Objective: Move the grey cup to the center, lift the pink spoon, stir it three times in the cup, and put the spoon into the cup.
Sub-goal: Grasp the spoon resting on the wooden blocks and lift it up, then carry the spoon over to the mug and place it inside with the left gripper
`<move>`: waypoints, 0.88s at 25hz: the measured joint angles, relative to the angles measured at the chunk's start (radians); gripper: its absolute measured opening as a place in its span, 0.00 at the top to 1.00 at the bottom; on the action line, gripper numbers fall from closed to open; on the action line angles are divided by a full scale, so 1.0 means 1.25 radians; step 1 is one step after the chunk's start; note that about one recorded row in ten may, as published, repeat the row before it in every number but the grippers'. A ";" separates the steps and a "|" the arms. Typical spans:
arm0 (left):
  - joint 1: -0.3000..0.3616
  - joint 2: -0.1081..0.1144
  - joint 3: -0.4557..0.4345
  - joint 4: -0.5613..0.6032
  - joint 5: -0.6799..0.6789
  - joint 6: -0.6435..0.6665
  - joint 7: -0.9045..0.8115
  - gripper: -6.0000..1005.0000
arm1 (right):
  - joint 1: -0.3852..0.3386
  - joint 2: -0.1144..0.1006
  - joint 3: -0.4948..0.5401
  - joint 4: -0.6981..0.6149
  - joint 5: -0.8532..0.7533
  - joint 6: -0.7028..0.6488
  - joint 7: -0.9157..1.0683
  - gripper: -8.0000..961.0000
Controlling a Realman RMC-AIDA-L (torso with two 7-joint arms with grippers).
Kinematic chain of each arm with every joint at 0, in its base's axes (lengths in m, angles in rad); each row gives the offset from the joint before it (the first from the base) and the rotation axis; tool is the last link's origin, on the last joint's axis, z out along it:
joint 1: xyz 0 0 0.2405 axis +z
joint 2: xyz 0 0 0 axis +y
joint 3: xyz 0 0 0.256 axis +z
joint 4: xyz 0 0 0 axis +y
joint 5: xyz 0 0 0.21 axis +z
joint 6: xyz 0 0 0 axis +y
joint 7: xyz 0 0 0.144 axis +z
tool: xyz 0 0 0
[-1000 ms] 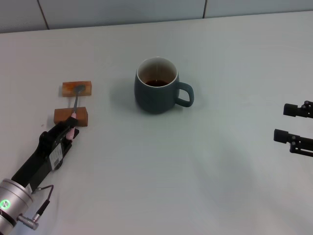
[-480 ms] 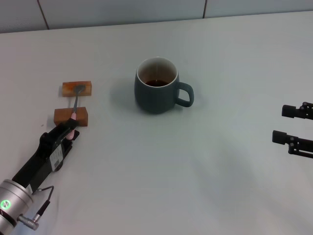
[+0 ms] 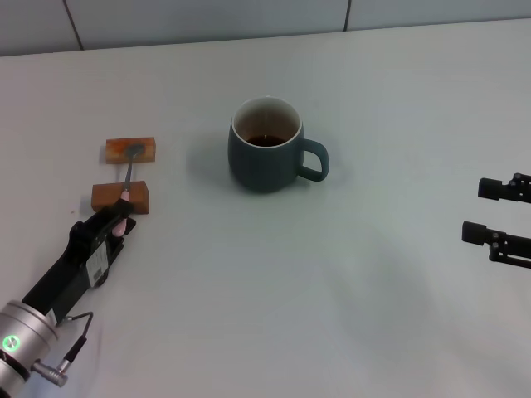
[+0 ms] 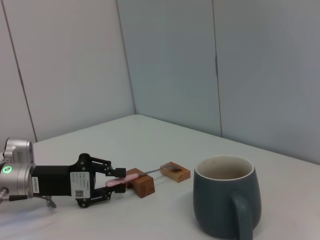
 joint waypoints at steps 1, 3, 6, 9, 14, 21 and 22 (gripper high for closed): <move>-0.002 0.000 0.000 0.001 0.001 0.001 0.003 0.67 | 0.000 0.000 0.000 0.000 0.000 0.000 0.000 0.29; -0.003 -0.001 0.001 0.002 0.003 0.002 0.008 0.68 | 0.000 0.000 0.000 0.000 0.000 0.000 0.000 0.29; -0.005 -0.002 0.001 0.006 0.004 0.004 0.010 0.70 | 0.000 0.000 0.000 0.001 0.000 0.000 -0.005 0.29; -0.008 -0.002 0.003 0.007 0.004 0.007 0.016 0.78 | 0.000 0.000 0.000 0.005 0.000 0.000 -0.008 0.29; -0.011 -0.001 0.006 0.017 0.005 0.046 0.045 0.87 | 0.000 -0.001 0.000 0.009 0.000 0.000 -0.011 0.29; -0.068 0.009 0.017 0.180 0.070 0.212 0.065 0.87 | 0.000 -0.001 0.000 0.012 0.003 0.000 -0.018 0.29; -0.089 0.011 0.025 0.240 0.089 0.246 0.062 0.87 | 0.000 -0.001 0.000 0.012 0.003 0.000 -0.019 0.29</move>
